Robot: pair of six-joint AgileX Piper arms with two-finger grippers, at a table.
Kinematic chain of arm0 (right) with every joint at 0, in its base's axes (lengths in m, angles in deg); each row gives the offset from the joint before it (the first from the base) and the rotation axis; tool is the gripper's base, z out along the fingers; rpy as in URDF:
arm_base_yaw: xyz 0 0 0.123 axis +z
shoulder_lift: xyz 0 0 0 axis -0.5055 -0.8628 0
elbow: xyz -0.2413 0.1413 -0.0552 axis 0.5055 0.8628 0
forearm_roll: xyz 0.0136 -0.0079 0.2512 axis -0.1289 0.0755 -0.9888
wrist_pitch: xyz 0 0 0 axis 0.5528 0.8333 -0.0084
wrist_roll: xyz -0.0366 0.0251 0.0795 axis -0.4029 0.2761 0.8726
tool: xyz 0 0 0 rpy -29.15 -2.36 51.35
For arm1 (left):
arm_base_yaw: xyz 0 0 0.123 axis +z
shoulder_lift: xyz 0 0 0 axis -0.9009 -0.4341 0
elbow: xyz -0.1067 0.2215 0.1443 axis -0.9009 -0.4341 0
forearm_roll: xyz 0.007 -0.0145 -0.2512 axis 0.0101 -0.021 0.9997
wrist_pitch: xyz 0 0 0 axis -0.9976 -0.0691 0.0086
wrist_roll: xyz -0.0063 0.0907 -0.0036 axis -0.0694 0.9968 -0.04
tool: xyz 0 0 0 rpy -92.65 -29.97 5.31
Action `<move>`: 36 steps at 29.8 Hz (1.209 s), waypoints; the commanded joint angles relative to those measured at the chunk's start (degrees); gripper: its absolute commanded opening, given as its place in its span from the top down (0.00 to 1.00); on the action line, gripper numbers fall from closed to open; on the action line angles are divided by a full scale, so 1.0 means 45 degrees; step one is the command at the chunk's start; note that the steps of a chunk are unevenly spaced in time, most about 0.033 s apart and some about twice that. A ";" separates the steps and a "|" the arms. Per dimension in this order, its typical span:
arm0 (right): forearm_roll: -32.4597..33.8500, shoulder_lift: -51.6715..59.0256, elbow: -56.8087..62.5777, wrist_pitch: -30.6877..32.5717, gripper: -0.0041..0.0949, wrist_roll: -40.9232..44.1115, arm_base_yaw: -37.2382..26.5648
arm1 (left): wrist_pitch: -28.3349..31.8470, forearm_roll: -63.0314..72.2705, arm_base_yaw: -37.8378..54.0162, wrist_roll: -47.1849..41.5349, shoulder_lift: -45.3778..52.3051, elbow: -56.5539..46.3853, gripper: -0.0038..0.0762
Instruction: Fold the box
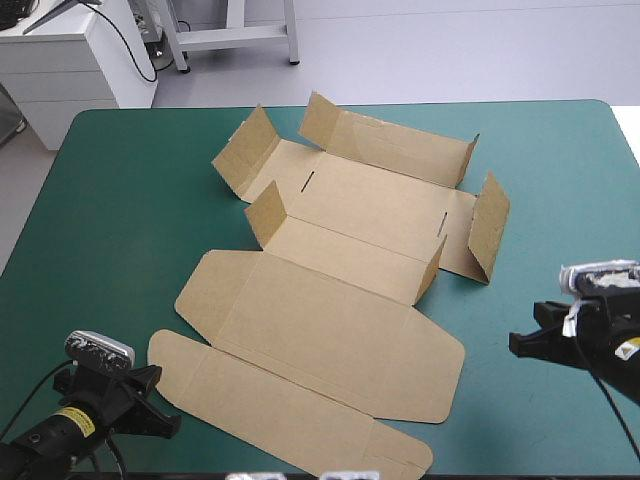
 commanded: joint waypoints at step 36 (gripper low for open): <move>-0.1326 -0.9100 -0.4621 -0.1570 0.65 0.2331 0.3503 | 0.0767 0.0165 -0.0068 -0.0065 -0.0111 0.0295 0.96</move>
